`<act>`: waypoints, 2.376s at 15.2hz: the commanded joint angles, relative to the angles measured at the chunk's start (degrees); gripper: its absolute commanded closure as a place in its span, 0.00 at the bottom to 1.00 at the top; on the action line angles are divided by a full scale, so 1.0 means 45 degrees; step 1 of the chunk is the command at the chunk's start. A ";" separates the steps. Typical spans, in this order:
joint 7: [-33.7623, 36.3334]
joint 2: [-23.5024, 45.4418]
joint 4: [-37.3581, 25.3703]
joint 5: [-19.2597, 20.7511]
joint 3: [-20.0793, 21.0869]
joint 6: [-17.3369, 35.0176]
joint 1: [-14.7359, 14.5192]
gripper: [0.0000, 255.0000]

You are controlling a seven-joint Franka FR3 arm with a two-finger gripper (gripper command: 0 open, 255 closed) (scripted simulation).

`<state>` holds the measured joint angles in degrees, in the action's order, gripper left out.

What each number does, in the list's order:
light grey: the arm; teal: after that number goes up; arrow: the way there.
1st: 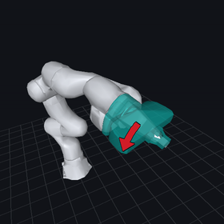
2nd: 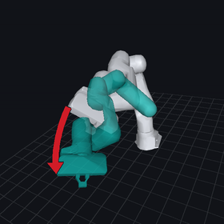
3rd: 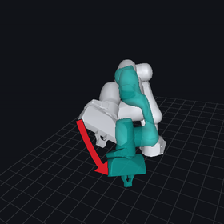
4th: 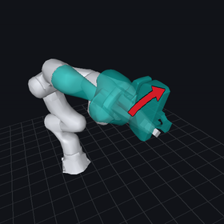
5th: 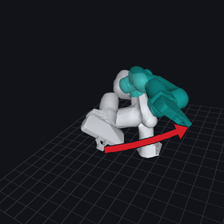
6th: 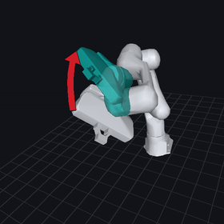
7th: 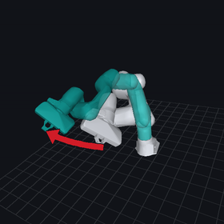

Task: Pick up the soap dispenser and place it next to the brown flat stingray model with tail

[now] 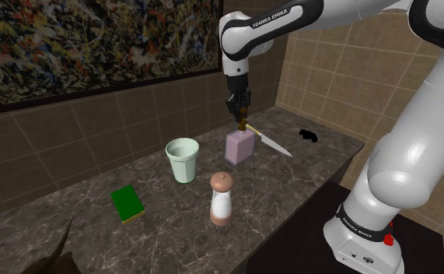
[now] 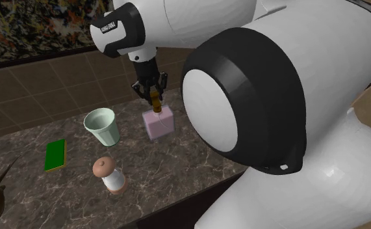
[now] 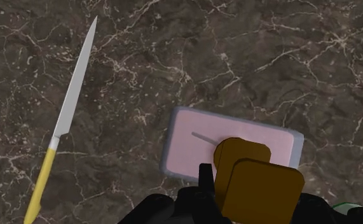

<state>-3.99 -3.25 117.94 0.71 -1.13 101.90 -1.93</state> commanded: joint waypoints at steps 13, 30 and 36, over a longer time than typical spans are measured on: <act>-0.0033 -0.0386 -0.2006 0.0005 -0.0001 -0.2394 0.0003 1.00; -0.0066 -0.0077 -0.5288 0.0001 0.0002 -0.5367 0.0000 1.00; -0.0082 0.0257 -0.6740 -0.0001 0.0001 -0.6485 0.0001 1.00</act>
<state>-4.30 -2.35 88.92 0.70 -1.11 73.77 -1.94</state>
